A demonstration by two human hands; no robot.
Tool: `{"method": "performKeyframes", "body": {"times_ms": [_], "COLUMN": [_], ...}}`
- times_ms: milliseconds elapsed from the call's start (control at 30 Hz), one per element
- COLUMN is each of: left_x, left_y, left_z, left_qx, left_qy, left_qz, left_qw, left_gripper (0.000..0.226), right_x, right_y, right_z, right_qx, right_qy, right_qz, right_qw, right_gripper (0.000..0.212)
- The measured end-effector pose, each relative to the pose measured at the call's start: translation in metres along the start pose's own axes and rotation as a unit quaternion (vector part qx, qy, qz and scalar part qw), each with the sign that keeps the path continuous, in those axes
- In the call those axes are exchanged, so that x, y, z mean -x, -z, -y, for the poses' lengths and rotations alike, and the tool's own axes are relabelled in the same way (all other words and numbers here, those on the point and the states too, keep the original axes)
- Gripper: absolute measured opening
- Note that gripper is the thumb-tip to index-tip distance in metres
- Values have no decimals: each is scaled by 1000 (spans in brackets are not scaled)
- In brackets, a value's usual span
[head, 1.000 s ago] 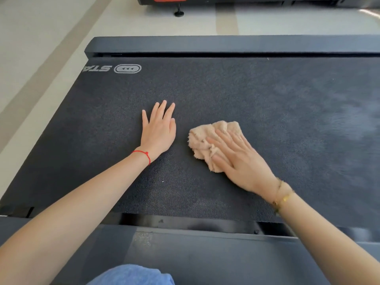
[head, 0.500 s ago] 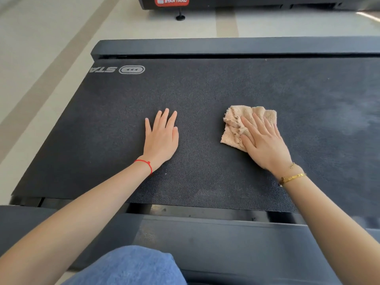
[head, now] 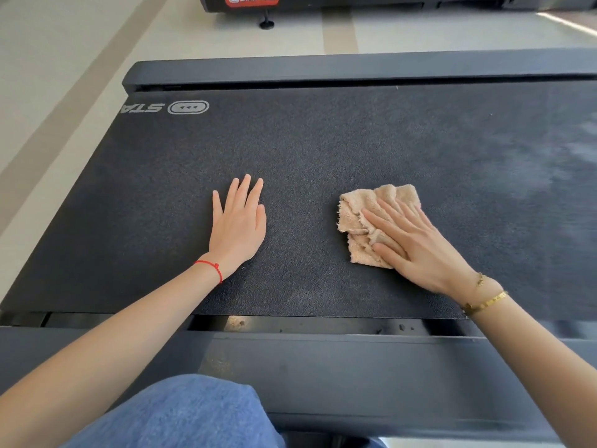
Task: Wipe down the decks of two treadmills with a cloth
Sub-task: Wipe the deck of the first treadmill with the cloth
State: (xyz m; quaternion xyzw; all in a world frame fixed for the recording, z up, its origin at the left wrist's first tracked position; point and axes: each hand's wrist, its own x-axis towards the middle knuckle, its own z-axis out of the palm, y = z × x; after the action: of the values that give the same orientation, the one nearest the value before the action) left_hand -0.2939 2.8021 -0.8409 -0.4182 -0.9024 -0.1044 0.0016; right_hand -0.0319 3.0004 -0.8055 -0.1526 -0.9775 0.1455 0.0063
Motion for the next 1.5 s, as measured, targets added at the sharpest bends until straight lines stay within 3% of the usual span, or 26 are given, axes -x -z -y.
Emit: {"method": "performKeyframes", "body": {"times_ms": [200, 300, 467, 633, 767, 833, 1000, 1200, 1400, 1500], "left_x": [2, 2, 2, 2, 1, 1, -1, -11, -29, -39], "left_y": [3, 5, 5, 4, 2, 2, 5, 6, 8, 10], "left_z": [-2, -2, -3, -2, -1, 0, 2, 0, -19, -30], "left_qx": [6, 13, 11, 17, 15, 16, 25, 29, 51, 54], "left_qy": [1, 2, 6, 5, 3, -1, -3, -24, -68, -88], "left_qz": [-7, -8, -6, -11, -15, -12, -4, -8, 14, 22], "left_qw": [1000, 1000, 1000, 1000, 1000, 1000, 1000, 999, 996, 994], "left_gripper": [53, 53, 52, 52, 53, 53, 53, 52, 53, 53], "right_x": [-21, -25, -47, -11, -10, -25, -73, -21, -19, -41], "right_y": [-33, -40, -30, -42, -47, -44, -29, -45, -38, -18], "right_z": [62, 66, 58, 93, 97, 87, 69, 111, 92, 55], "right_qx": [48, 43, 22, 38, 18, 26, 38, 35, 28, 40], "right_qy": [129, 104, -51, 84, 94, 72, -92, 18, -2, -88], "right_qz": [19, -2, -31, 0, 8, 1, -25, -14, 9, 5], "right_qw": [990, 994, 998, 996, 995, 997, 995, 999, 1000, 995], "right_gripper": [59, 62, 63, 60, 60, 62, 63, 58, 60, 65]}}
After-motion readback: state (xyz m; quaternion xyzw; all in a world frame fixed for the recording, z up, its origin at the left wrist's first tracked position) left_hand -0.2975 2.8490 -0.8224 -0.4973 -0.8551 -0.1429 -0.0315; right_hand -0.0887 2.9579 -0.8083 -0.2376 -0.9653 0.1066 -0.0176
